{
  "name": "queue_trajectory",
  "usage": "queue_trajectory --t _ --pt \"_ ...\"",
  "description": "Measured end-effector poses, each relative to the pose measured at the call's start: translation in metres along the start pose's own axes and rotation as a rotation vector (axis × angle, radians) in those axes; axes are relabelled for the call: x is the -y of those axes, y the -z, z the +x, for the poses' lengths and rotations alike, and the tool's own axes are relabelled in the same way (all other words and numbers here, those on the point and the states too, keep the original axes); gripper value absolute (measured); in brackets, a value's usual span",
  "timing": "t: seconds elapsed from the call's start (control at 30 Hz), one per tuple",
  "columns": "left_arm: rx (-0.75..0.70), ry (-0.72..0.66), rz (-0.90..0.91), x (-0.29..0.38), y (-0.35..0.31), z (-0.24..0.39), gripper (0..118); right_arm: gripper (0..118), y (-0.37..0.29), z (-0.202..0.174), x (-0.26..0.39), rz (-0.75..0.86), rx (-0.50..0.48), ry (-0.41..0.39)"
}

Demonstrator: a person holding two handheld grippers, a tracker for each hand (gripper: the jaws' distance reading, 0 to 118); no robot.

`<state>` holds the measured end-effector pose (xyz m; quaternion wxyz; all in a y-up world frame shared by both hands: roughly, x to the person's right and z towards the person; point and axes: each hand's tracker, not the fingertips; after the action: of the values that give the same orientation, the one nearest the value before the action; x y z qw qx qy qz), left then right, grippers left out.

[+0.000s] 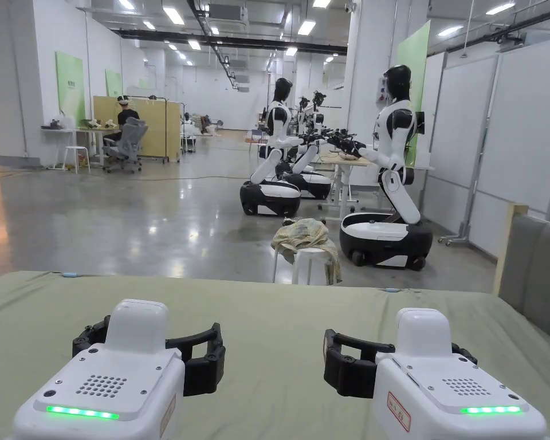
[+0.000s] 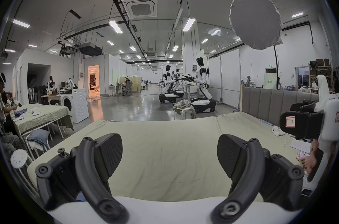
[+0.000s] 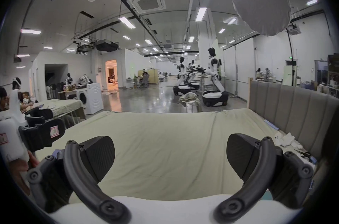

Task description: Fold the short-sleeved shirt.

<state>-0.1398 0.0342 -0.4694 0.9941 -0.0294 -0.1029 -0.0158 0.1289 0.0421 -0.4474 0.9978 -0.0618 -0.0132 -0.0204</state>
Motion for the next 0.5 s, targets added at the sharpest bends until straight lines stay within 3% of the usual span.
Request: queue_trajectory --t 0.17,0.3,0.5 --pt "-0.006 -0.015 -0.007 -0.002 -0.001 -0.002 104 118 -0.004 -0.005 -0.008 0.010 0.054 -0.004" --pt "-0.009 -0.029 -0.005 -0.004 -0.002 -0.004 104 118 -0.007 0.000 -0.013 -0.006 -0.004 0.052" --pt "-0.013 -0.030 -0.006 -0.004 -0.002 -0.005 104 118 -0.010 -0.003 -0.021 -0.008 0.015 0.058"
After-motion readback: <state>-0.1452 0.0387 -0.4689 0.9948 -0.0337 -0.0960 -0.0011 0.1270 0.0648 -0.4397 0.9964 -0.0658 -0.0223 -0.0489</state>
